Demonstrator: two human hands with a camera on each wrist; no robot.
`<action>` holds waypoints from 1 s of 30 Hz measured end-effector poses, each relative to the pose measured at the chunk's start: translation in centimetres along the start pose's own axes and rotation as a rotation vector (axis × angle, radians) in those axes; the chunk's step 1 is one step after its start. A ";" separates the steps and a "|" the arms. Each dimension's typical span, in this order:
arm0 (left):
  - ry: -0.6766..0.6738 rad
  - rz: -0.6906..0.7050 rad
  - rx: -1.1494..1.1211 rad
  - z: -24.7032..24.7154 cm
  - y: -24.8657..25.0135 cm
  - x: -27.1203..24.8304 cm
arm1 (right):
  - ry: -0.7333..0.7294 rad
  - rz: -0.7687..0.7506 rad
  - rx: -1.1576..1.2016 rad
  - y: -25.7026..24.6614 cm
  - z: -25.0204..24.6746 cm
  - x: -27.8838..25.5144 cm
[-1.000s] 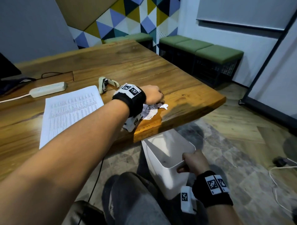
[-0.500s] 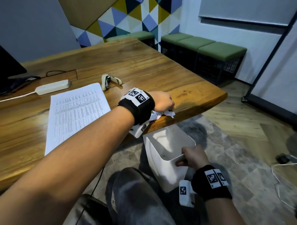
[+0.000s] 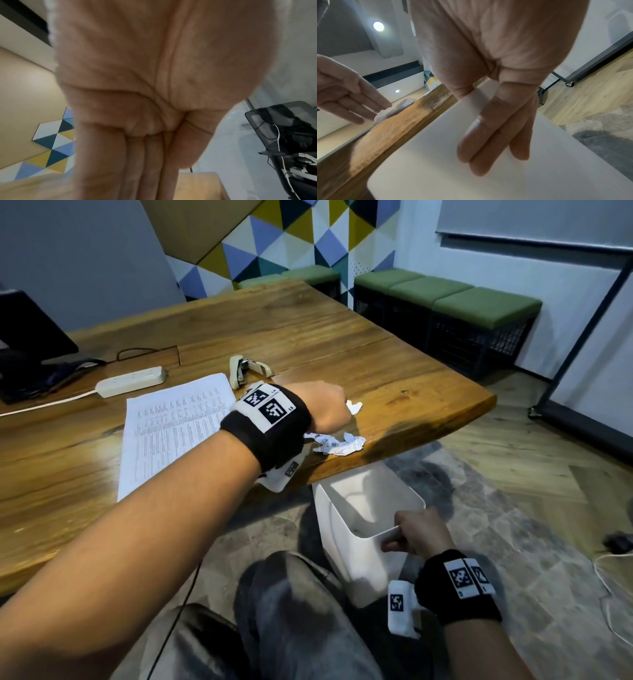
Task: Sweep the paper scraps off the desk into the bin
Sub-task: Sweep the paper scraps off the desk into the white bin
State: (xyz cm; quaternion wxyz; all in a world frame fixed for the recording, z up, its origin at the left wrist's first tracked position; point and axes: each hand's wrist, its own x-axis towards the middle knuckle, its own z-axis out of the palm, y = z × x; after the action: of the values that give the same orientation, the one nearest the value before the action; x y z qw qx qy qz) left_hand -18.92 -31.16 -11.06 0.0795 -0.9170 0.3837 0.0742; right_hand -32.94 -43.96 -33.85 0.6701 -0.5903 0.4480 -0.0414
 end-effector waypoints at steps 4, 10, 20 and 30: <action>-0.092 0.020 -0.025 1.0 1.2 -0.7 | -0.010 -0.017 0.007 -0.1 0.4 -0.2; -0.078 0.111 -0.151 2.8 3.3 -1.0 | 0.002 -0.037 0.025 -0.2 0.0 -0.7; -0.080 0.181 -0.173 4.4 3.4 -1.3 | 0.005 -0.022 -0.018 -0.6 0.0 -1.3; 0.030 -0.021 -0.174 -0.7 -1.5 5.0 | 0.017 0.001 -0.031 -1.4 0.2 -1.2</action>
State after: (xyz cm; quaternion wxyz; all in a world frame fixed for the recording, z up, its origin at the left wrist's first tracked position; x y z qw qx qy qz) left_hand -14.26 -33.71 -11.27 -0.0055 -0.9254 0.3673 0.0928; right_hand -32.86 -43.47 -32.09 0.6571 -0.6000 0.4546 -0.0391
